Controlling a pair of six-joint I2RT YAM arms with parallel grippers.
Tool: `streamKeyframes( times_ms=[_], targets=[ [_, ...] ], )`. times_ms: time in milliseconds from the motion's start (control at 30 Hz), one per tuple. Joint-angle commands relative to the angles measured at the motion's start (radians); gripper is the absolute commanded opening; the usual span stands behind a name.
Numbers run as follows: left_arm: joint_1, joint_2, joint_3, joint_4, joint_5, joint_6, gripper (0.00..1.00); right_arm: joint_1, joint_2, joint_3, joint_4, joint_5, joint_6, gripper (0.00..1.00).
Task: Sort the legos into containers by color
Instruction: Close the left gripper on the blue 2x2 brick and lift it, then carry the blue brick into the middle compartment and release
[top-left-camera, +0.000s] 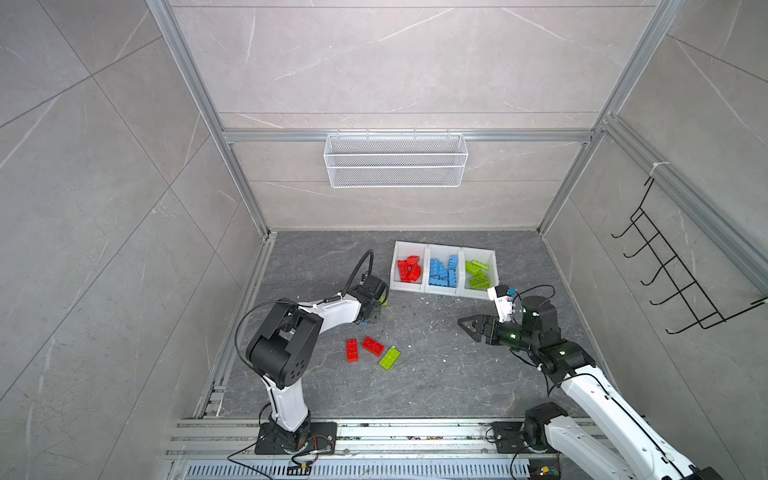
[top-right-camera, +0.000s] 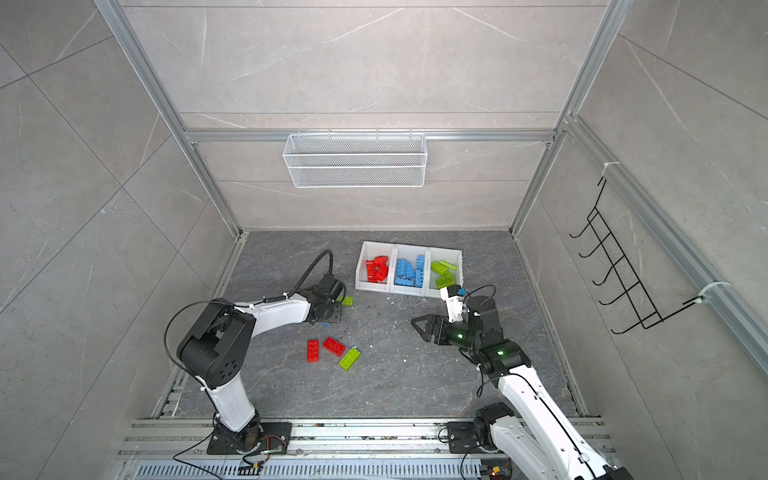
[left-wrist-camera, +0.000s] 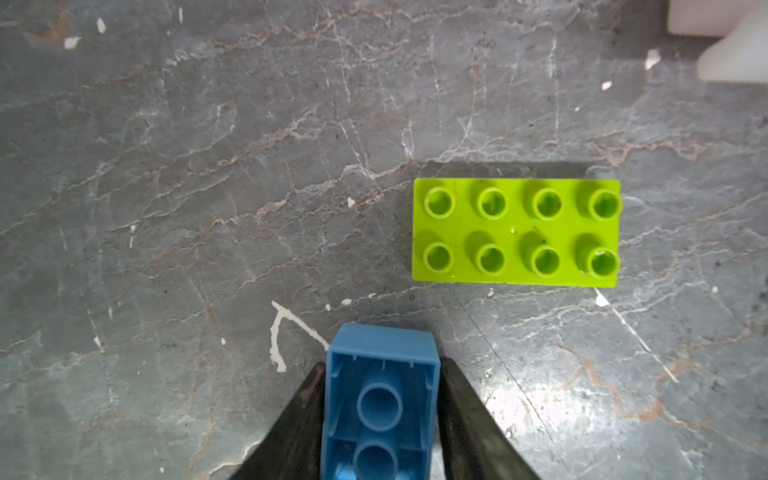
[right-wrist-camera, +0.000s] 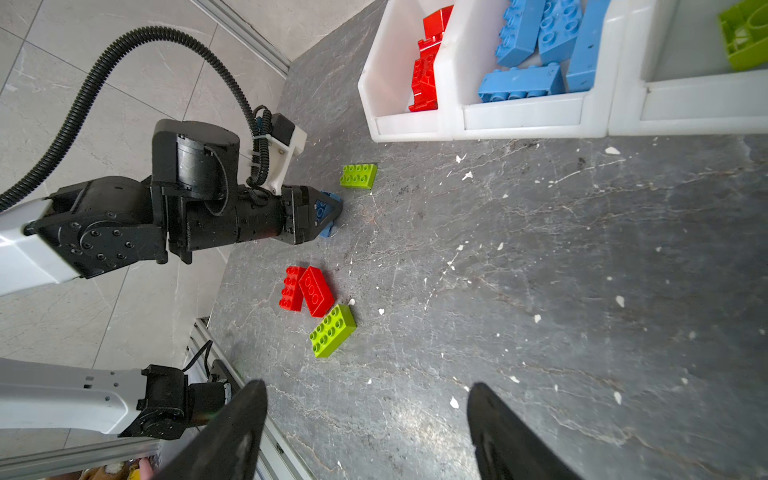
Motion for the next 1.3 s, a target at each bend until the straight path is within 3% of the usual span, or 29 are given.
streamKeyframes(
  times_ms=[0,133,267,400,567,767,933,1100,1167,1267],
  targets=[
    [0.006,-0.009,0.026,0.0,0.004,0.015,0.39,0.003,-0.02,0.009,-0.043,0.017,-0.045,0.78],
    [-0.006,-0.074,0.085,-0.078,-0.028,0.036,0.22,0.003,-0.056,0.029,-0.072,0.043,-0.063,0.78],
    [-0.046,-0.146,0.171,-0.106,-0.025,0.078,0.22,0.004,-0.099,0.014,-0.033,0.043,-0.035,0.78],
    [-0.079,-0.141,0.31,-0.093,0.071,0.141,0.23,0.002,-0.15,-0.014,0.005,0.045,-0.01,0.77],
    [-0.114,0.023,0.59,-0.116,0.207,0.222,0.23,0.002,-0.301,-0.067,0.016,0.057,0.023,0.77],
    [-0.121,0.273,0.924,-0.12,0.367,0.232,0.23,0.002,-0.494,-0.093,-0.041,0.119,0.047,0.8],
    [-0.124,0.474,1.146,-0.122,0.459,0.227,0.23,0.003,-0.468,-0.034,-0.144,0.091,-0.023,0.8],
    [-0.124,0.598,1.222,-0.108,0.482,0.217,0.23,0.003,-0.428,0.011,-0.183,0.069,-0.068,0.8],
    [-0.124,0.616,1.222,-0.096,0.482,0.215,0.25,0.003,-0.417,0.018,-0.188,0.065,-0.073,0.8],
    [-0.124,0.636,1.233,-0.092,0.476,0.213,0.48,0.003,-0.399,0.021,-0.19,0.054,-0.076,0.8]
  ],
)
